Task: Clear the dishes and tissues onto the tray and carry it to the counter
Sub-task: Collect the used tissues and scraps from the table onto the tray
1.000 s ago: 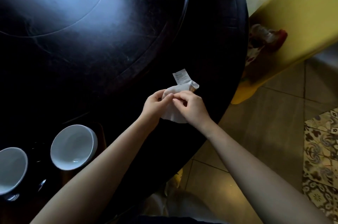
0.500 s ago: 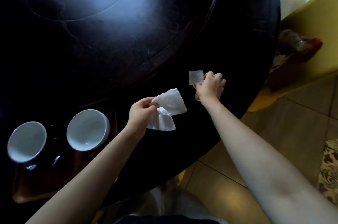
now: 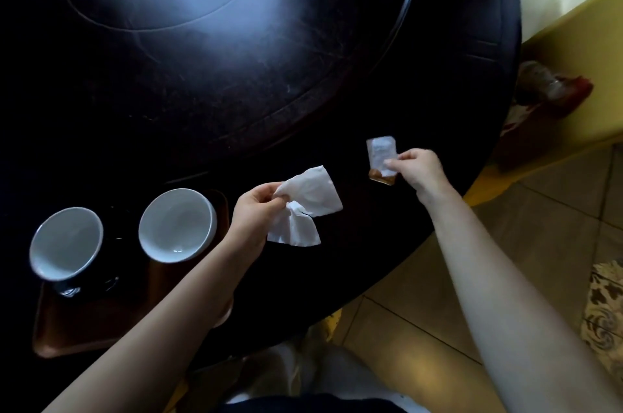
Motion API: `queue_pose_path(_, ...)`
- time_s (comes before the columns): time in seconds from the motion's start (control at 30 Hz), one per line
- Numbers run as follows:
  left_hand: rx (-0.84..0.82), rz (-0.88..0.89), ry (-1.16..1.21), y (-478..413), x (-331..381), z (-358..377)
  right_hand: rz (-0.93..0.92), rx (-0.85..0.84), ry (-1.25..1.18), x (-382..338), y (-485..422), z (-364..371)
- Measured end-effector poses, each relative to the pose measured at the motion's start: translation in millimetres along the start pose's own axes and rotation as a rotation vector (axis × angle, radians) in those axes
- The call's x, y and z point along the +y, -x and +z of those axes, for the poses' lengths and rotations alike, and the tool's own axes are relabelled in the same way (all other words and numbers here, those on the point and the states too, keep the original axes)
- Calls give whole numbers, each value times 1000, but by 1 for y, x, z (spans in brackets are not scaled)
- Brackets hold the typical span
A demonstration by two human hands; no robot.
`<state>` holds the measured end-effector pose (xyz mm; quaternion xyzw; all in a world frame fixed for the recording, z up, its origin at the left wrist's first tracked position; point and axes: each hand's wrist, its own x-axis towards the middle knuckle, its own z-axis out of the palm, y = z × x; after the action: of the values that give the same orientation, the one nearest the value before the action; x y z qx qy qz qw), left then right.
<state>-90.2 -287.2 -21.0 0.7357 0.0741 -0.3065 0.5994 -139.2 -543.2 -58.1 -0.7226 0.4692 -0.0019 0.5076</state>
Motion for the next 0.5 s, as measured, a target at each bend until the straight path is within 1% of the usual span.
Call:
queue_pose_path(0.03,2,-2,5,1,-1,-2,26,-28,96,2,2,0)
queue_pose_path(0.07,5,-5,11,2,-2,-4,33,-11,220,3,4,-1)
queue_pose_path(0.13,5,-12,17,3,-4,-7,5,117,415,6,5,2)
queue_pose_path(0.17,2,-14,18,4,-5,-8,-5,161,446,5,6,4)
queue_pose_path(0.23,-2,-14,12,6,-6,-11,-9,187,428,1,8,9)
queue_pose_path(0.4,15,-5,-15,14,-7,-20,9,199,360,-7,5,24)
queue_pose_path(0.5,18,6,-9,24,-7,-24,-13,200,327,-4,3,28)
